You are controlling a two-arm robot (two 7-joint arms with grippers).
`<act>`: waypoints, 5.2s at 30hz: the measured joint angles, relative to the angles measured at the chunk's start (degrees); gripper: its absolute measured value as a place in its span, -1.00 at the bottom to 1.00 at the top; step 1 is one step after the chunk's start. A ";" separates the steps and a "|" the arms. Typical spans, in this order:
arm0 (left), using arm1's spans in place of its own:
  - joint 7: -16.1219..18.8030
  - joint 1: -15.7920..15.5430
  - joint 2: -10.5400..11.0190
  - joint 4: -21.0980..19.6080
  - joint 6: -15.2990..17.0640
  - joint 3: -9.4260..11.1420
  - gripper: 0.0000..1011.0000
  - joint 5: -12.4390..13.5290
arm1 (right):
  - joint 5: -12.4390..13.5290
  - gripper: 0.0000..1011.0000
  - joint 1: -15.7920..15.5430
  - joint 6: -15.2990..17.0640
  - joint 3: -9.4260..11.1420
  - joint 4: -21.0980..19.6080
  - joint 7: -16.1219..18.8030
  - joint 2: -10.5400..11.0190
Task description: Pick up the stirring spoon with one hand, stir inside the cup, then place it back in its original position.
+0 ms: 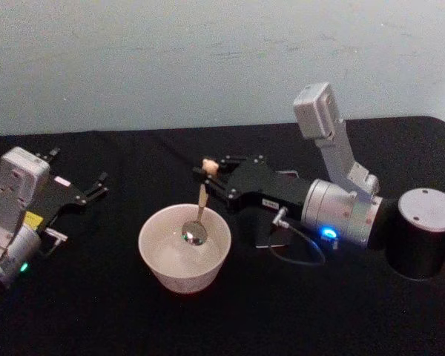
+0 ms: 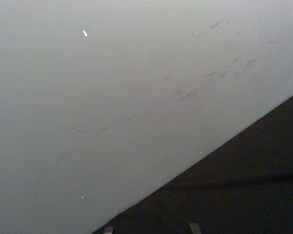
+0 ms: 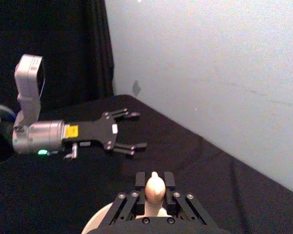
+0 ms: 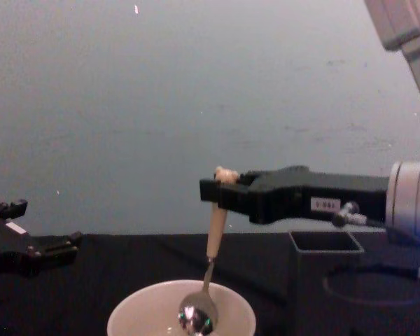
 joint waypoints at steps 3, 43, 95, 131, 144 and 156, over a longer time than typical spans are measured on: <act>0.00 0.00 0.00 0.00 0.00 0.00 0.98 0.00 | 0.57 -0.56 0.13 0.49 0.58 -0.43 -0.51 -0.06; 0.00 0.00 0.00 0.00 0.00 0.00 0.98 0.00 | 15.30 -0.56 -5.63 2.54 12.12 -10.82 -9.26 7.18; 0.00 0.00 0.00 0.00 0.00 0.00 0.98 0.00 | 7.82 -0.56 -6.95 -0.18 10.26 -5.64 -7.47 9.47; 0.00 0.00 0.00 0.00 0.00 0.00 0.98 0.00 | 0.28 -0.56 -6.13 1.55 8.42 0.06 -6.05 5.78; 0.00 0.00 0.00 0.00 0.00 0.00 0.98 0.00 | -1.04 -0.56 -6.24 2.11 8.87 0.18 -6.61 5.13; 0.00 0.00 0.00 0.00 0.00 0.00 0.98 0.00 | -0.97 -0.56 -6.24 2.10 8.83 0.13 -6.54 5.23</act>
